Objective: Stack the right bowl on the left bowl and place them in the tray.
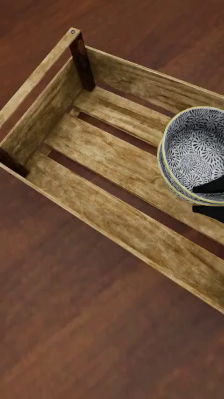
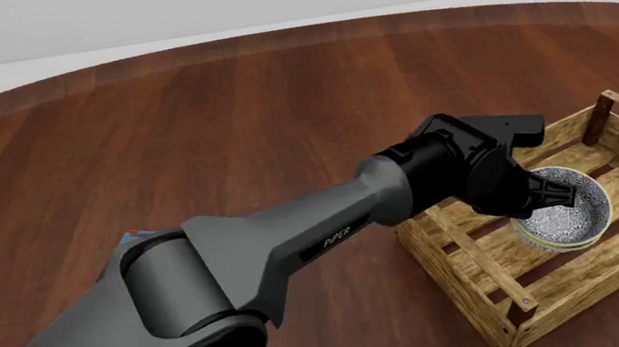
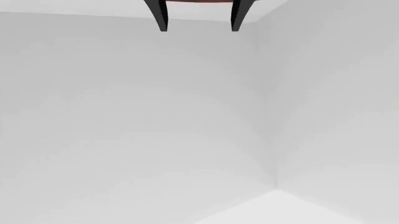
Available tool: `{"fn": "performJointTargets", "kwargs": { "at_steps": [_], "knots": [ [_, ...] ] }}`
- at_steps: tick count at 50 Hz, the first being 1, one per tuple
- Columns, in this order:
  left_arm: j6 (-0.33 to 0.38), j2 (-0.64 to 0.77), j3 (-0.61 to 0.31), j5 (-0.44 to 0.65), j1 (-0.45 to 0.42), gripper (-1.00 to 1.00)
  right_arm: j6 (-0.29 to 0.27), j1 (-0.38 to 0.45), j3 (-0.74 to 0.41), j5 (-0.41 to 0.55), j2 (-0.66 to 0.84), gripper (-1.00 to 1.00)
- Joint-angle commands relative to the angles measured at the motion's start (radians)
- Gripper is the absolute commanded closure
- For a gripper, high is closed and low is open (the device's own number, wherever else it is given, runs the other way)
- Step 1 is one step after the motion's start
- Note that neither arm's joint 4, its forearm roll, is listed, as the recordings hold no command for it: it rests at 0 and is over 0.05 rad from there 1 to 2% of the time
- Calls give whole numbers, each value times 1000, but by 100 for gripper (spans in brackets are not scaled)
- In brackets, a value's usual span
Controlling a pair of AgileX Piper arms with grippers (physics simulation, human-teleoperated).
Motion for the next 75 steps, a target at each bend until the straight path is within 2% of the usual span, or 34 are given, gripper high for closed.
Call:
{"fn": "performJointTargets", "kwargs": {
  "at_steps": [1,29,30,49,60,63,72,75],
  "knots": [
    [4,18,-22,-7,2,100,6,-8,2,-3,-2,-100],
    [5,90,-90,18,34,100,8,-7,4,-7,-5,-100],
    [1,91,-87,15,34,-100,8,-7,5,-7,-5,-100],
    [10,81,-89,29,48,-100,5,0,4,-7,-6,-100],
    [42,16,-142,108,59,-100,0,15,2,-3,-3,-100],
    [42,-19,-119,106,55,-100,-3,19,1,-2,-3,-100],
    [35,-192,66,35,8,-100,-13,27,-1,1,-2,-100],
    [36,-214,84,31,4,-100,-15,30,-2,1,-2,-100]
  ]
}}
